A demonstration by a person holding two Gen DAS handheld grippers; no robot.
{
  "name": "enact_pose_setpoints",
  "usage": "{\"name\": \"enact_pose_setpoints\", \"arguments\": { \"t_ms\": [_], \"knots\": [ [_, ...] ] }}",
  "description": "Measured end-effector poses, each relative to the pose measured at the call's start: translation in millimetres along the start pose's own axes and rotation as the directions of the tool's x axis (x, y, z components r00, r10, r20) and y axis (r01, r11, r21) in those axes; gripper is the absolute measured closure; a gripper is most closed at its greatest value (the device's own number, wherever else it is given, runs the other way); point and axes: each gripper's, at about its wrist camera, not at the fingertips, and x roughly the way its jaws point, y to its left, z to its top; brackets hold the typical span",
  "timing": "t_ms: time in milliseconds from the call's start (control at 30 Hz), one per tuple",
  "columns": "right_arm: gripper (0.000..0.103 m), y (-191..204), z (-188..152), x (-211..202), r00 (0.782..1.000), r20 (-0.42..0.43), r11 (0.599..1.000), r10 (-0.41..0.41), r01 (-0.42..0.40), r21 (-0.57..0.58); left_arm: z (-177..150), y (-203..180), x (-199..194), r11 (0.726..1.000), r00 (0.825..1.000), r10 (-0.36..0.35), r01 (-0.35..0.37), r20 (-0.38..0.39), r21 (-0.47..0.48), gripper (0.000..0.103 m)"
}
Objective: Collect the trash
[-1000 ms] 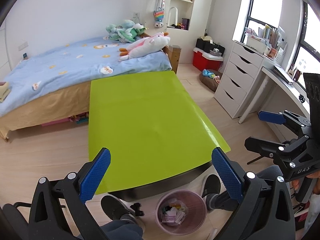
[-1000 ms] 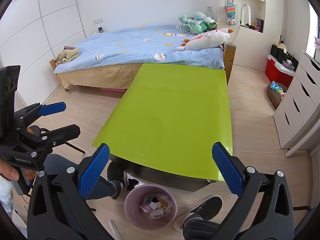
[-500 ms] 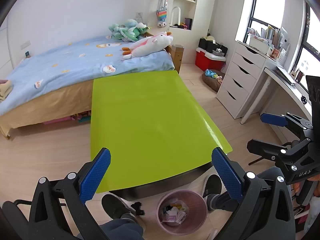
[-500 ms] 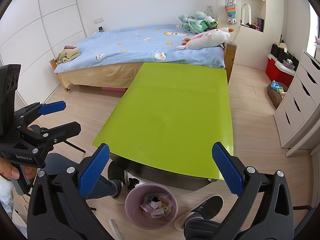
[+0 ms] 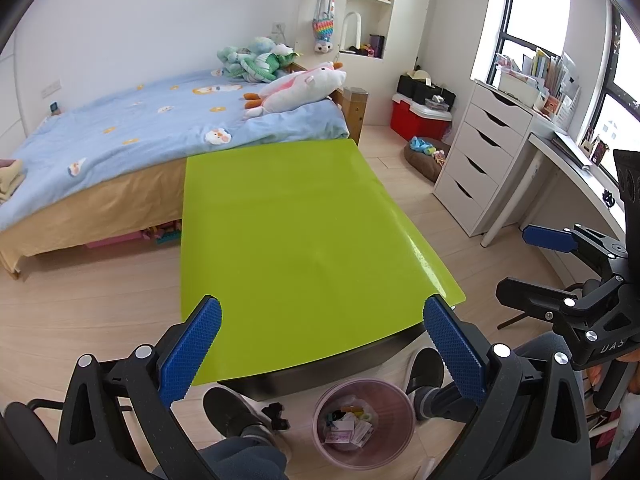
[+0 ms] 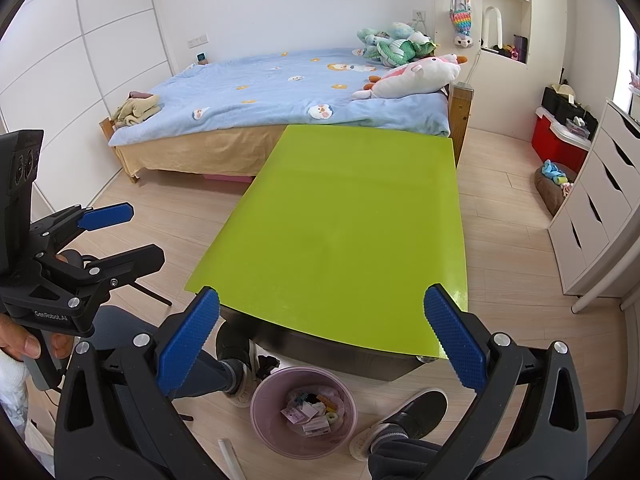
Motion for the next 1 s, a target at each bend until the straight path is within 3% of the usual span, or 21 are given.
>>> {"name": "enact_pose_setpoints", "arguments": {
  "t_ms": [1000],
  "knots": [
    [0.003,1.0,-0.2,1.9,1.000,-0.001,1.000,0.000,0.000,0.002,-6.1,1.0,1.4,1.000,1.000,0.002,-0.002,-0.005,0.004,0.006]
  ]
}}
